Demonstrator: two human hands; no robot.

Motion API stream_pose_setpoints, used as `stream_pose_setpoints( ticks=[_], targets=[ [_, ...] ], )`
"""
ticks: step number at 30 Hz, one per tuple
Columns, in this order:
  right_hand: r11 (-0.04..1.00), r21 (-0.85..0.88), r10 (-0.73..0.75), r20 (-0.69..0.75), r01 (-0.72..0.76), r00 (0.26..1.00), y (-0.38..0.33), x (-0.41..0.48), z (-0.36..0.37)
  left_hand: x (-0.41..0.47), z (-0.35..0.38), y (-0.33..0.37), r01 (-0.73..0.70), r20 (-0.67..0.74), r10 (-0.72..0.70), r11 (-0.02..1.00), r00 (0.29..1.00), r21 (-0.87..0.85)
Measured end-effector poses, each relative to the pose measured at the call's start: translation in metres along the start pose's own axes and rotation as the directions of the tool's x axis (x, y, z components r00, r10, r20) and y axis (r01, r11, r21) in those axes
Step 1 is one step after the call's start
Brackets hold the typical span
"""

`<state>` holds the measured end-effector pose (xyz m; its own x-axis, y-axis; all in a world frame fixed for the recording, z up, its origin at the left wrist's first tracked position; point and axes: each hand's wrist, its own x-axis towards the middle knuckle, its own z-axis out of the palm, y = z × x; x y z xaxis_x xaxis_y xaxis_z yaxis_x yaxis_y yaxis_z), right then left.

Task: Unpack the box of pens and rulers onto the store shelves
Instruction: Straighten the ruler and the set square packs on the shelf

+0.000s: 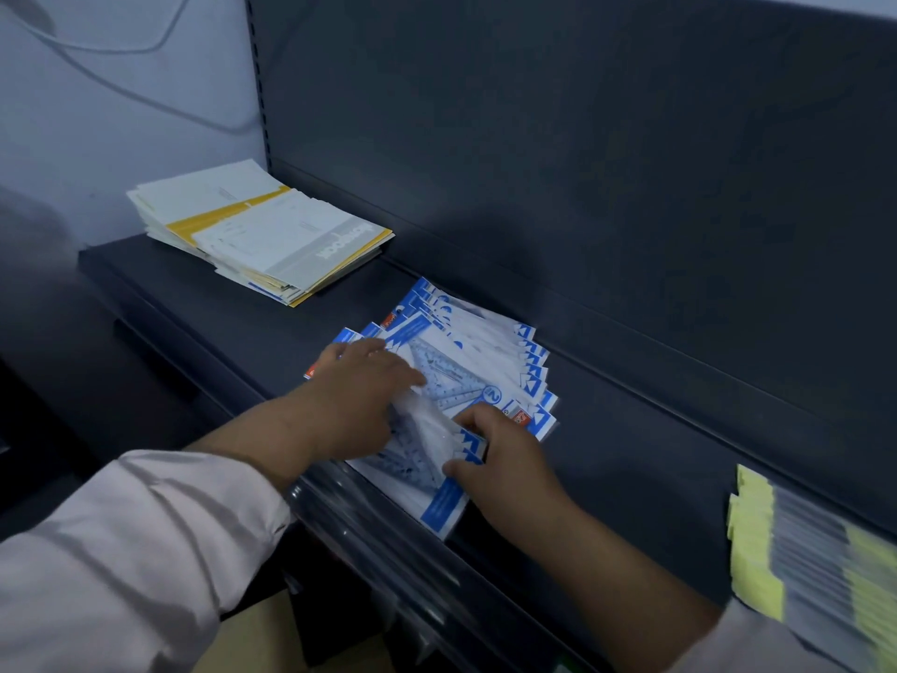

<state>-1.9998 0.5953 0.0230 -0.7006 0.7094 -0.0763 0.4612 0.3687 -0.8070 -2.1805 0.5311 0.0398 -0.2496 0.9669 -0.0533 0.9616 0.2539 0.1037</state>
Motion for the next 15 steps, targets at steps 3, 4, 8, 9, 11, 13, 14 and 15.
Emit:
stream_pose_setpoints(
  ticks=[3, 4, 8, 9, 11, 13, 14, 15],
  targets=[
    [0.996, -0.073, -0.049, -0.101, 0.041, 0.994, -0.001, 0.006, -0.008, 0.002, 0.004, -0.002, -0.005, 0.005, 0.005, 1.000, 1.000, 0.002],
    [0.993, -0.108, -0.063, -0.157, 0.046, 0.986, 0.000, 0.010, -0.012, 0.003, 0.005, -0.003, -0.002, -0.010, 0.002, 1.000, 1.000, 0.005],
    [0.955, -0.295, -0.088, -0.268, 0.005, 0.959, 0.005, 0.035, -0.026, 0.005, 0.012, -0.006, 0.010, -0.025, -0.011, 1.000, 1.000, -0.026],
    [0.937, -0.348, -0.099, -0.265, 0.001, 0.959, 0.006, 0.042, -0.028, 0.005, 0.014, -0.005, 0.016, -0.023, -0.017, 0.999, 1.000, -0.036],
    [0.895, -0.446, -0.082, -0.214, -0.023, 0.974, 0.008, 0.053, -0.029, 0.006, 0.017, -0.004, 0.022, -0.026, -0.023, 0.999, 0.999, -0.045],
    [0.843, -0.535, -0.018, -0.136, -0.058, 0.990, 0.006, 0.060, -0.029, 0.007, 0.018, -0.004, 0.024, -0.034, -0.026, 0.999, 0.999, -0.044],
    [0.817, -0.571, 0.011, -0.115, -0.075, 0.993, 0.006, 0.062, -0.029, 0.007, 0.018, -0.004, 0.027, -0.036, -0.029, 0.999, 0.999, -0.045],
    [0.804, -0.587, 0.031, -0.110, -0.090, 0.993, 0.006, 0.065, -0.029, 0.008, 0.018, -0.005, 0.031, -0.035, -0.033, 0.998, 0.999, -0.048]
  ],
)
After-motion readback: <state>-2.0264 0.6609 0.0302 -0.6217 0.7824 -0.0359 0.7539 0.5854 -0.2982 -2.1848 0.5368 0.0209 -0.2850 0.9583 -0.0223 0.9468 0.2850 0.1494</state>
